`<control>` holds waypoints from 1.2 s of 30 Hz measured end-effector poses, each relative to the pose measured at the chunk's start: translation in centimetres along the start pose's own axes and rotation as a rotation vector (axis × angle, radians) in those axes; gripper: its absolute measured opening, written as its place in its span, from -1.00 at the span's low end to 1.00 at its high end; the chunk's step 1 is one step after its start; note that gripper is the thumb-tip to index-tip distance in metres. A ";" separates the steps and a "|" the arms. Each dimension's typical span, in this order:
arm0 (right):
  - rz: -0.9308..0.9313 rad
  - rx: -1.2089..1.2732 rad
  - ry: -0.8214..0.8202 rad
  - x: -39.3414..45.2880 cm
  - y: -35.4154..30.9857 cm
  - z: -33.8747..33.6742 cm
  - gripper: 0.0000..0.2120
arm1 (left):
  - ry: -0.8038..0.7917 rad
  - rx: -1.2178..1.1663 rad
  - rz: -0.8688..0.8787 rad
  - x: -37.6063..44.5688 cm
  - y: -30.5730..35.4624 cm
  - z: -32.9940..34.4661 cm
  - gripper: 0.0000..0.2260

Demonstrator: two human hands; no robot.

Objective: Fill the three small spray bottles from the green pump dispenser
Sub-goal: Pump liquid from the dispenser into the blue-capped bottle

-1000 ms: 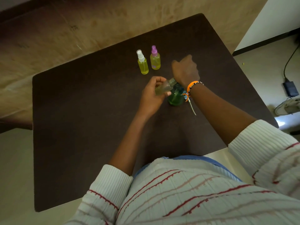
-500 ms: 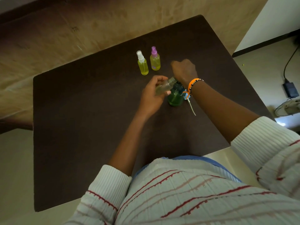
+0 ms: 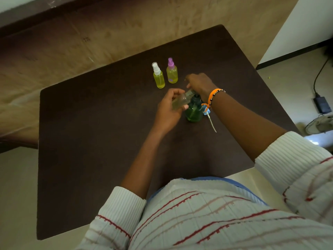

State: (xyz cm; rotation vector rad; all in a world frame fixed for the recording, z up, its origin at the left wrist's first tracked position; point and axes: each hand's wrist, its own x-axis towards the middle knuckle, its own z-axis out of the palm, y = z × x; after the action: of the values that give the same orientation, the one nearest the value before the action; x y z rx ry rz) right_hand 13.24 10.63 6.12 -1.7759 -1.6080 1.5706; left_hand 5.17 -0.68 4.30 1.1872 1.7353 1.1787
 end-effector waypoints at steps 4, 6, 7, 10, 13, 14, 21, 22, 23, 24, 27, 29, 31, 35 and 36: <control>-0.044 -0.037 0.155 0.1 0.5 0.0 -0.72 | 0.002 0.011 -0.019 0.0 -0.4 0.4 -0.66; -0.060 -0.077 0.211 0.1 0.6 0.1 -0.78 | 0.001 0.010 -0.014 -0.1 -0.5 0.6 -0.66; -0.067 -0.085 0.226 0.2 0.6 0.2 -0.78 | -0.002 0.006 -0.010 0.0 -0.6 0.5 -0.67; -0.070 -0.066 0.193 0.3 0.6 0.2 -0.71 | -0.018 0.009 0.004 0.0 -0.3 0.2 -0.68; -0.042 -0.042 0.084 0.3 0.3 0.1 -0.58 | -0.027 0.011 0.019 -0.1 -0.1 0.1 -0.68; -0.041 -0.044 0.052 0.3 0.3 0.1 -0.57 | -0.030 0.010 0.024 -0.1 -0.1 0.1 -0.68; -0.070 -0.043 0.170 0.2 0.6 0.0 -0.64 | -0.045 0.025 0.033 -0.1 -0.3 0.4 -0.69; -0.073 -0.047 0.199 0.2 0.8 0.1 -0.67 | -0.046 0.026 0.030 -0.1 -0.3 0.4 -0.69; -0.078 -0.052 0.207 0.3 0.8 0.1 -0.68 | -0.044 0.023 0.030 -0.1 -0.3 0.3 -0.69; -0.083 -0.058 0.196 0.3 0.7 0.2 -0.68 | -0.047 0.019 0.030 -0.1 -0.2 0.3 -0.69; -0.067 -0.054 0.101 0.3 0.4 -0.1 -0.61 | -0.041 0.012 0.017 0.1 0.1 0.0 -0.67; -0.048 -0.055 0.046 0.3 0.1 -0.1 -0.60 | -0.033 0.020 0.009 0.1 0.4 -0.2 -0.67; -0.046 -0.063 0.016 0.5 0.1 -0.1 -0.71 | -0.028 0.014 -0.005 0.2 0.5 -0.5 -0.67; -0.038 -0.004 0.034 0.6 0.4 0.0 -0.78 | -0.030 0.007 -0.013 0.1 0.5 -0.2 -0.66; -0.040 0.008 0.051 0.7 0.5 0.1 -0.76 | -0.032 0.008 -0.010 0.2 0.5 -0.1 -0.66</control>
State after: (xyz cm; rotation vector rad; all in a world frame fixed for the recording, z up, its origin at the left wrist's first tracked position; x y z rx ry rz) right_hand 13.31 10.97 5.37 -1.7543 -1.6019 1.5003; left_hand 5.15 -0.48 4.74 1.1950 1.7217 1.1415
